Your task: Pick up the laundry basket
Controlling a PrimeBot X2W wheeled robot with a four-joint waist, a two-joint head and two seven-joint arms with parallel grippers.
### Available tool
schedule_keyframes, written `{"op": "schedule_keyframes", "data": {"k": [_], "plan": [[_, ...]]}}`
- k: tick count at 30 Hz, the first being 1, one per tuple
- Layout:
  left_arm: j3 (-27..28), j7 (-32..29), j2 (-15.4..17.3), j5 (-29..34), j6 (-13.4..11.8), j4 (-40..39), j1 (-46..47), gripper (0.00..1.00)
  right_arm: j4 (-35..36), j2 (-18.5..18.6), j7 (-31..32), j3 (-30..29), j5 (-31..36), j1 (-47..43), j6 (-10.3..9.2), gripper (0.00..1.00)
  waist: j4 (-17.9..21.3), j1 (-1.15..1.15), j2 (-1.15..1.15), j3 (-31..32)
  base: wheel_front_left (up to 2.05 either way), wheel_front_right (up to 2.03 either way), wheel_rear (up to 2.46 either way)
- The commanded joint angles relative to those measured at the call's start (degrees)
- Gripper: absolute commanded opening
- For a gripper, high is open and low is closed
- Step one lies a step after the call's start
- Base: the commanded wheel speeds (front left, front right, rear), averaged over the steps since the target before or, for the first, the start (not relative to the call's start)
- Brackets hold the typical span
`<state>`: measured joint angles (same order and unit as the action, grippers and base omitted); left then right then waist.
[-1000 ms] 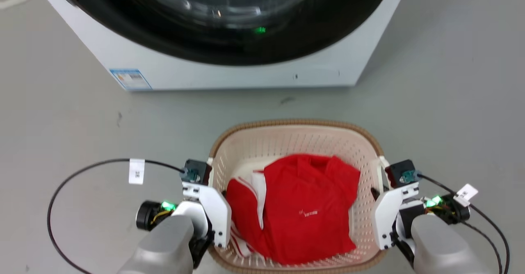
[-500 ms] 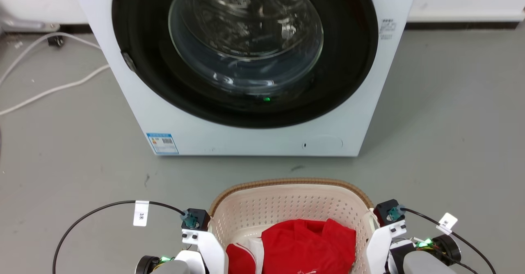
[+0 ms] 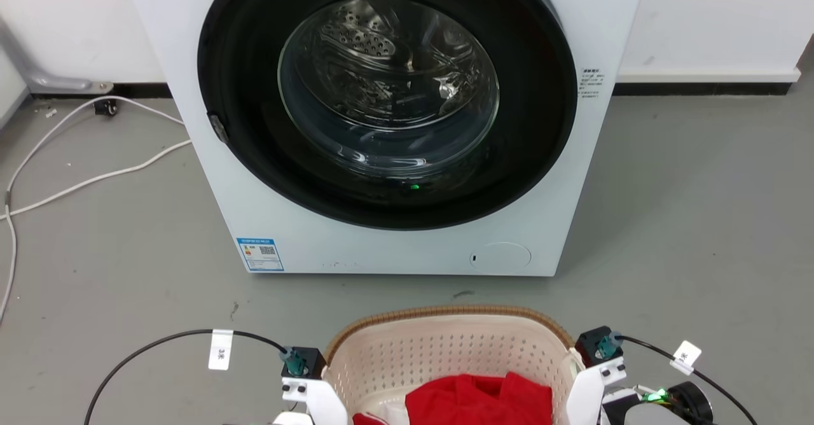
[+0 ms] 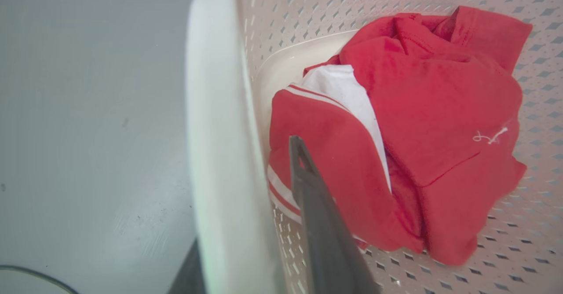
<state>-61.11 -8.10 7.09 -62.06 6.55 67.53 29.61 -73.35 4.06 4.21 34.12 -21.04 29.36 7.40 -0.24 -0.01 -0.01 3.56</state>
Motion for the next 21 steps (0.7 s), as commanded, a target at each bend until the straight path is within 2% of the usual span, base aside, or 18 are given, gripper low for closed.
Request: {"op": "schedule_keyframes", "data": {"k": [1,21], "plan": [[-1.1,-1.0,-1.4,0.0,1.6,-1.0,-1.0,0.00,1.4,-0.3,-0.5,0.8,-0.5,0.4,0.16,0.00,-0.1,0.01,0.01,0.4,0.00,0.00,0.00],[-4.0,-1.1,-0.9,-3.3,1.6,-0.4,-1.2,0.00,1.6,1.6,0.2,8.3,-8.4,-0.5,0.16,0.00,-0.3,0.01,0.01,2.0,0.00,0.00,0.00]]}}
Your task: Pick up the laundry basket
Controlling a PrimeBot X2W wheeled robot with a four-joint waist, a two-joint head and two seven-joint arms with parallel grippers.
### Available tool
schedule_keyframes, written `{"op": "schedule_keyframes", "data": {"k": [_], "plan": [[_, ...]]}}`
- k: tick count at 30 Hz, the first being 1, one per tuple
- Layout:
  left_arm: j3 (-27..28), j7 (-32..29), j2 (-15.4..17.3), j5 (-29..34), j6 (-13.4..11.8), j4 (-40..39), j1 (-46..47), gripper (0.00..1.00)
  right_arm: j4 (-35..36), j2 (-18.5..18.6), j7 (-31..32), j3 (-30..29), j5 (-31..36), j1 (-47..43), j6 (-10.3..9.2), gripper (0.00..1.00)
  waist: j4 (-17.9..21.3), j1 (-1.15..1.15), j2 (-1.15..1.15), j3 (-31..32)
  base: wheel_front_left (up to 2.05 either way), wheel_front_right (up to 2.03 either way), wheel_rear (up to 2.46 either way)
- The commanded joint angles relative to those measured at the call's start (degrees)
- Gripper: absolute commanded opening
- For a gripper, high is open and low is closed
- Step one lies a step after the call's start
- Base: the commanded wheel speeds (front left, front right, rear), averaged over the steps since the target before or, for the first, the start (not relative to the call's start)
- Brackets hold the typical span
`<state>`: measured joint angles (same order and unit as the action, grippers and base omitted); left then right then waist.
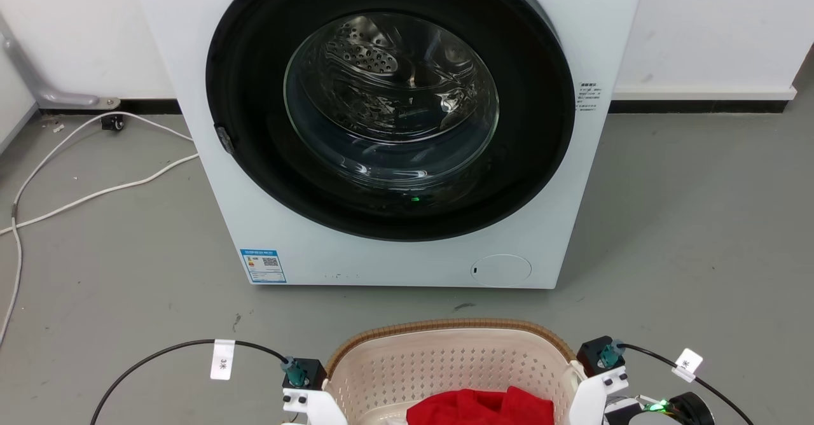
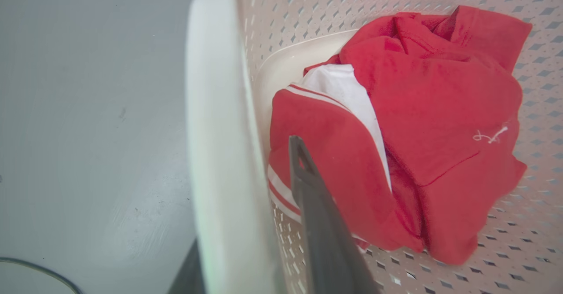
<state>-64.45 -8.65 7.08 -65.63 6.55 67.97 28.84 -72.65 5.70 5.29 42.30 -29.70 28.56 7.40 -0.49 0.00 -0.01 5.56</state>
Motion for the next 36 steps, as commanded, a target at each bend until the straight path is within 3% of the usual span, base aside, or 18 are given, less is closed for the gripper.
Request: {"op": "schedule_keyframes", "data": {"k": [1,36], "plan": [[-0.8,-0.5,-0.9,0.2,1.6,-0.8,-0.5,0.00,0.9,0.0,-0.9,0.4,0.0,0.4,0.16,0.00,0.0,0.00,0.01,0.0,0.00,0.00,0.00],[-4.9,1.3,-0.4,-3.8,1.6,0.0,0.7,0.00,-0.5,0.6,-3.0,7.9,-7.4,1.7,0.16,0.00,0.2,0.00,0.01,0.0,0.00,0.00,0.00]]}}
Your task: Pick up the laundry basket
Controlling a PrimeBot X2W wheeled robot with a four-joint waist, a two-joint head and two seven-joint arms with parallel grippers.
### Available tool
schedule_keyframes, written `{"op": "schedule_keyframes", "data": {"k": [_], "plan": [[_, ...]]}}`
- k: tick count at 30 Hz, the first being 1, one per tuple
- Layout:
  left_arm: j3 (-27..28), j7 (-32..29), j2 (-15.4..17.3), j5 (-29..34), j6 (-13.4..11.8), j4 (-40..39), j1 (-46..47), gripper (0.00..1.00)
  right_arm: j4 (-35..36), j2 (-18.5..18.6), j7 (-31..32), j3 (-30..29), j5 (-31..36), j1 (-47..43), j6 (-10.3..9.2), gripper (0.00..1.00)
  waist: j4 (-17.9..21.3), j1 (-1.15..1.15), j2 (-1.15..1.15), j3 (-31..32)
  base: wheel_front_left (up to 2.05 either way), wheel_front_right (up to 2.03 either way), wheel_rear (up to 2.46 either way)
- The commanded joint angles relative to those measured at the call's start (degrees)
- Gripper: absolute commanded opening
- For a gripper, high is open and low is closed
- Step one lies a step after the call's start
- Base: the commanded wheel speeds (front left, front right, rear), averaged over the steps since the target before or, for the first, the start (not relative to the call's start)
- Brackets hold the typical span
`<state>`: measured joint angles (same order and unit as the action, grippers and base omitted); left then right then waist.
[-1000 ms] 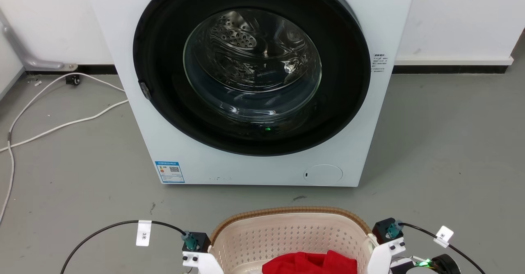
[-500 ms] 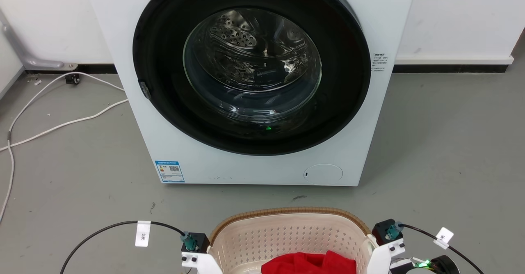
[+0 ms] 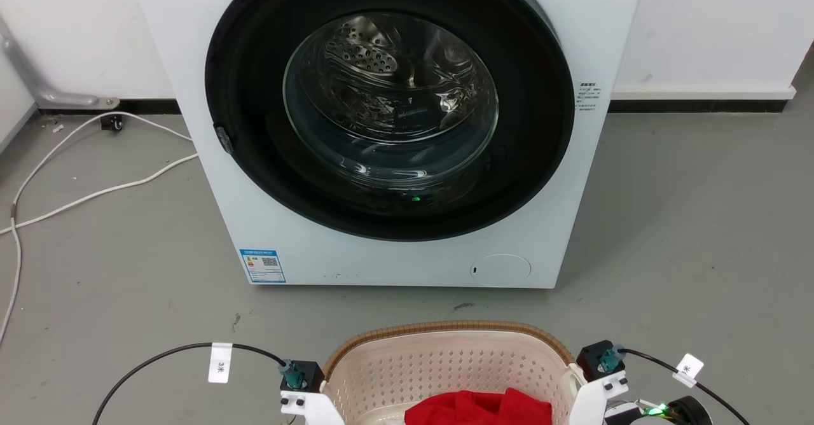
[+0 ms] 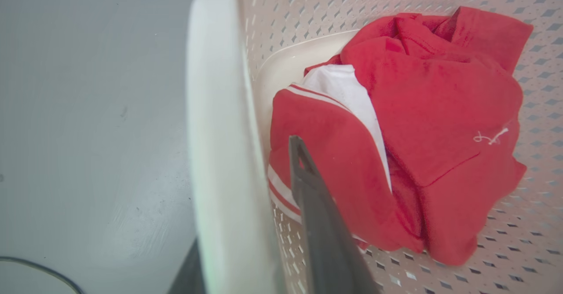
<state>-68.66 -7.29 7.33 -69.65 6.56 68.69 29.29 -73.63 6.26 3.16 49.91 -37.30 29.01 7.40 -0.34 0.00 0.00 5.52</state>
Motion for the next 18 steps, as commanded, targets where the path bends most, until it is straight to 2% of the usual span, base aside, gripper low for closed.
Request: {"op": "schedule_keyframes", "data": {"k": [1,18], "plan": [[-0.8,-0.1,-0.6,0.3,1.6,-0.7,0.3,0.00,0.4,0.0,-0.8,0.4,0.0,1.3,0.16,0.00,0.0,0.00,0.00,0.0,0.00,0.00,0.00],[-1.9,0.3,-0.6,-1.2,1.6,-0.8,0.5,0.00,0.1,0.3,-1.6,2.3,-1.8,1.7,0.16,0.00,0.2,0.00,0.00,0.0,0.00,0.00,0.00]]}}
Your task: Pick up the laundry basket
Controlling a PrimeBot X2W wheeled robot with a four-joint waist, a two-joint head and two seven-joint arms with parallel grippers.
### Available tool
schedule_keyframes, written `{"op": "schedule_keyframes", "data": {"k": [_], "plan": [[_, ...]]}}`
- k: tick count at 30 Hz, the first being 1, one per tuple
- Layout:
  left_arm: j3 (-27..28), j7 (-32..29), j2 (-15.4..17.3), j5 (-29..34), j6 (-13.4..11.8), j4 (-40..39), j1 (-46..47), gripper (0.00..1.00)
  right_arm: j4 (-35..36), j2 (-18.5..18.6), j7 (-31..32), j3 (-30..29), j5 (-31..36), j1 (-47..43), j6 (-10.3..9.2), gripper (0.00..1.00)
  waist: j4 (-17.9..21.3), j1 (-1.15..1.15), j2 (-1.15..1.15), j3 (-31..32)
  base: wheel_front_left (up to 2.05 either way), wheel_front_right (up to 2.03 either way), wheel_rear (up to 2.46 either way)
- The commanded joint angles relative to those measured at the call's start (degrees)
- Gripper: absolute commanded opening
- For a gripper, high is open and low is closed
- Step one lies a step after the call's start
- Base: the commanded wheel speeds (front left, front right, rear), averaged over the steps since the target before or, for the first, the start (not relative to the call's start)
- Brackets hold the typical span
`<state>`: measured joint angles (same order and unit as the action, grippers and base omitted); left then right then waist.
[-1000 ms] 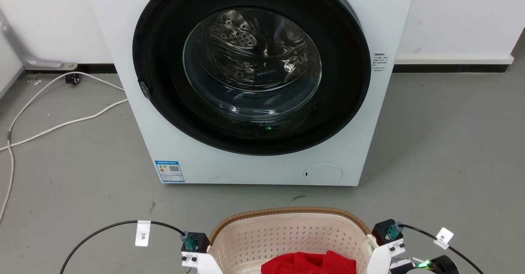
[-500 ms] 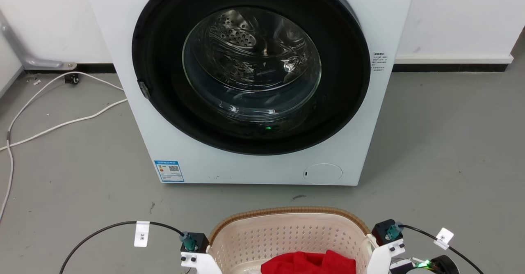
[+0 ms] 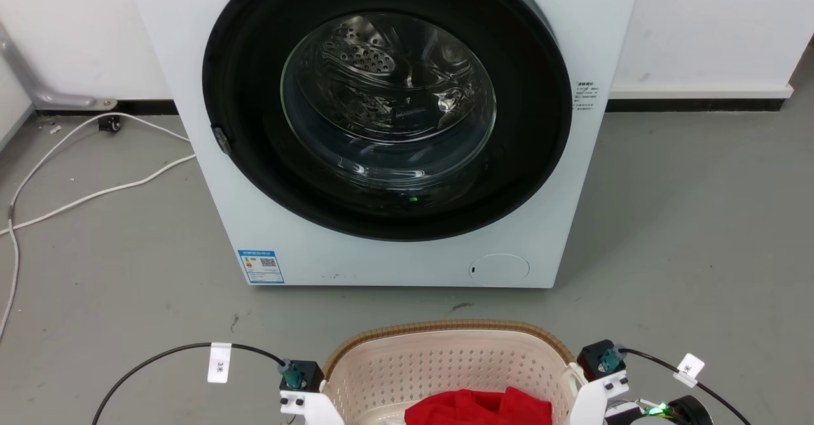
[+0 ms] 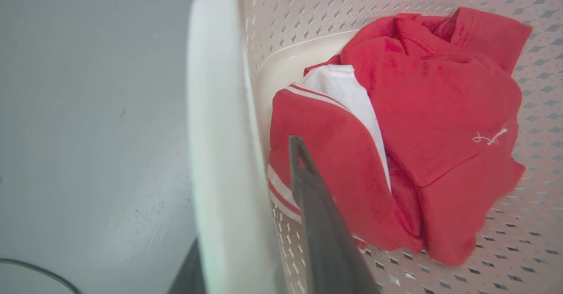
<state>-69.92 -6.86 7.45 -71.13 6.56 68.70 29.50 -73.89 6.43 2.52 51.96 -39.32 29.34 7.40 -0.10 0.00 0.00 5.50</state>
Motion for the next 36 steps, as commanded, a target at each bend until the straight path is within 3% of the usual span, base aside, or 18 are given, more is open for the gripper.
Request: {"op": "schedule_keyframes", "data": {"k": [1,36], "plan": [[-0.7,-0.1,-0.7,0.2,1.6,-0.8,0.3,0.00,0.4,0.2,-0.9,0.4,0.1,1.3,0.16,0.00,0.0,0.00,0.00,0.0,0.00,0.00,0.00],[-2.2,0.6,-0.5,-1.6,1.6,-0.5,0.4,0.00,0.2,0.7,-1.3,2.4,-2.2,1.6,0.16,0.00,-0.2,0.00,0.00,0.0,0.00,0.00,0.00]]}}
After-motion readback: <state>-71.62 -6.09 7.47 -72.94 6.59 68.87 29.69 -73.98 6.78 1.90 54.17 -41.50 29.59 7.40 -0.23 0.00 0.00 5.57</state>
